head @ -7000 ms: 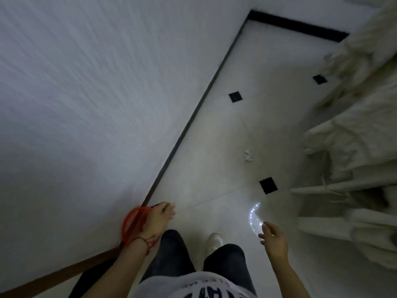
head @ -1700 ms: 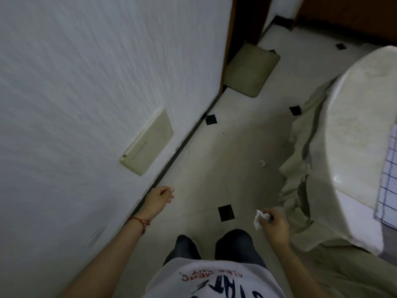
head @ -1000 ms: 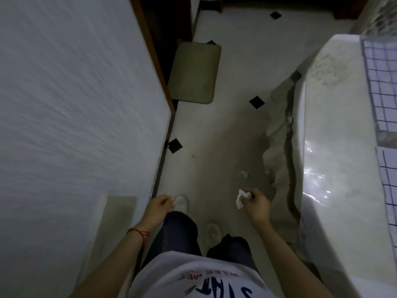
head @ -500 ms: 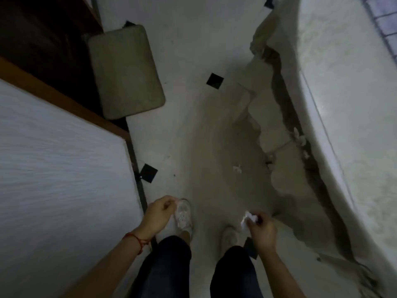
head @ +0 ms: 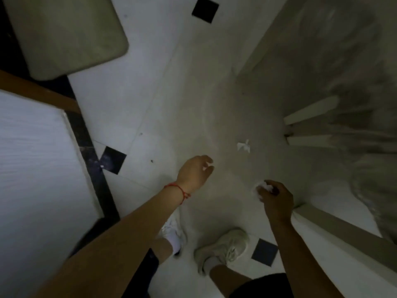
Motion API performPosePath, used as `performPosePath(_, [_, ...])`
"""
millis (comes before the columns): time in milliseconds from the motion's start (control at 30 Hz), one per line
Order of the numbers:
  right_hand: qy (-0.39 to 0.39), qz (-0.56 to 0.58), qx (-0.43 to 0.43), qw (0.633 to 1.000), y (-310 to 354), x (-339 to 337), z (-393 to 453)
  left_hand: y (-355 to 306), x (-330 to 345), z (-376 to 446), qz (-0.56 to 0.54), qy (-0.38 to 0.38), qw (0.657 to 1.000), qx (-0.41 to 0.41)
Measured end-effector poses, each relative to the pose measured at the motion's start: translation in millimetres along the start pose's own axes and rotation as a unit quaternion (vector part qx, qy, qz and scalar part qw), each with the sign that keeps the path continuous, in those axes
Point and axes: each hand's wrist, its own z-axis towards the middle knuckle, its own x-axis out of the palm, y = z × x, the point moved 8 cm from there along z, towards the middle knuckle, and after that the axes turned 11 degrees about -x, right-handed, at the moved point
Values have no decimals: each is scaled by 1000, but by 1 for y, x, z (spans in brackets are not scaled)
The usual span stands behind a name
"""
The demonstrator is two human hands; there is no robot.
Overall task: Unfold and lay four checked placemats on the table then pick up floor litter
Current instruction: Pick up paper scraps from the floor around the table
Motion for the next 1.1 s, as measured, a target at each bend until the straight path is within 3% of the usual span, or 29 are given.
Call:
performPosePath(133, [-7,-5,-25,1000,-54,20,49,20,77,75,2,-44,999,12])
performPosePath(333, [-13,-49,-47,998,-129,38,119,10,188,168,100,-80,987,102])
performPosePath(400, [-16,-57,-45,997,-149,42,138,-5,211,190,119,-117,974,153])
performPosePath(533, [-40,-41,-55,997,-173,49,160,-22,252,230,170,-121,944,255])
performPosePath(667, [-32,-51,-37,998,-194,58,161,-23,260,231,258,-160,902,306])
performPosePath(767, [-16,-57,-29,998,-197,62,149,-5,256,224,172,-92,950,243])
performPosePath(900, [6,-54,-40,998,-178,66,127,25,230,199,57,-96,980,167])
performPosePath(1000, [35,-47,-66,996,-151,68,109,54,199,166,-17,-129,990,59])
performPosePath(1100, [47,-37,-84,995,-120,65,88,63,158,118,-81,-197,976,46])
